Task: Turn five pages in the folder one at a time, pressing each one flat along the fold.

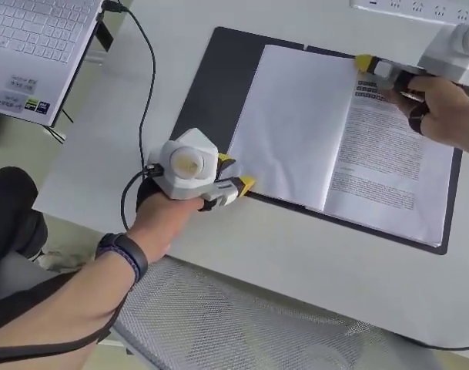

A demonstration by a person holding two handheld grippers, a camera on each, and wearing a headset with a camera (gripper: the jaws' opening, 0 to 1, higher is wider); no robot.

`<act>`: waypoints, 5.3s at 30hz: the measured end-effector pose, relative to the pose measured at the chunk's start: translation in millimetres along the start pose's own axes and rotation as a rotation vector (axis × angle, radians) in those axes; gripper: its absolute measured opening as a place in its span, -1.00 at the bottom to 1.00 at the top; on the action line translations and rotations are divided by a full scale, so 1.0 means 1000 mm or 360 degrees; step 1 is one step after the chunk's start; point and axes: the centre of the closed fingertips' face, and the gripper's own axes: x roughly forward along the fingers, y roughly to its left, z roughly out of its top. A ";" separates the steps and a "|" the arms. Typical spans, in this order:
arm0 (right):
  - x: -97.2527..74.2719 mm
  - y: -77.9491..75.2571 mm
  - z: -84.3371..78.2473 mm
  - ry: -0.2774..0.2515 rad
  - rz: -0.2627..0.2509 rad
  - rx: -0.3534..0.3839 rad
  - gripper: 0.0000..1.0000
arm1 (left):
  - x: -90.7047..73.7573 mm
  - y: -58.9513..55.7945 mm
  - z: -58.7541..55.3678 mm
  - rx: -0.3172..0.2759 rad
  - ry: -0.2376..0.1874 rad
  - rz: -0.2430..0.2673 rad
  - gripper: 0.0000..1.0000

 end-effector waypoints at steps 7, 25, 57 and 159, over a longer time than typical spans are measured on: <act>-0.009 0.014 -0.023 0.0080 0.0107 -0.0045 -1.00 | -0.001 0.000 0.000 -0.0010 -0.0009 -0.0003 -0.42; -0.045 0.077 -0.079 0.0177 0.0294 -0.0070 -1.00 | -0.005 -0.005 0.003 -0.0025 -0.0013 -0.0021 -0.40; -0.109 0.155 -0.183 0.0423 0.0512 -0.0122 -1.00 | 0.006 0.007 -0.004 -0.0038 -0.0033 -0.0022 -0.42; -0.330 0.120 -0.128 0.0041 -0.0376 -0.0630 0.45 | -0.140 -0.016 0.053 0.0118 -0.0337 0.0076 0.42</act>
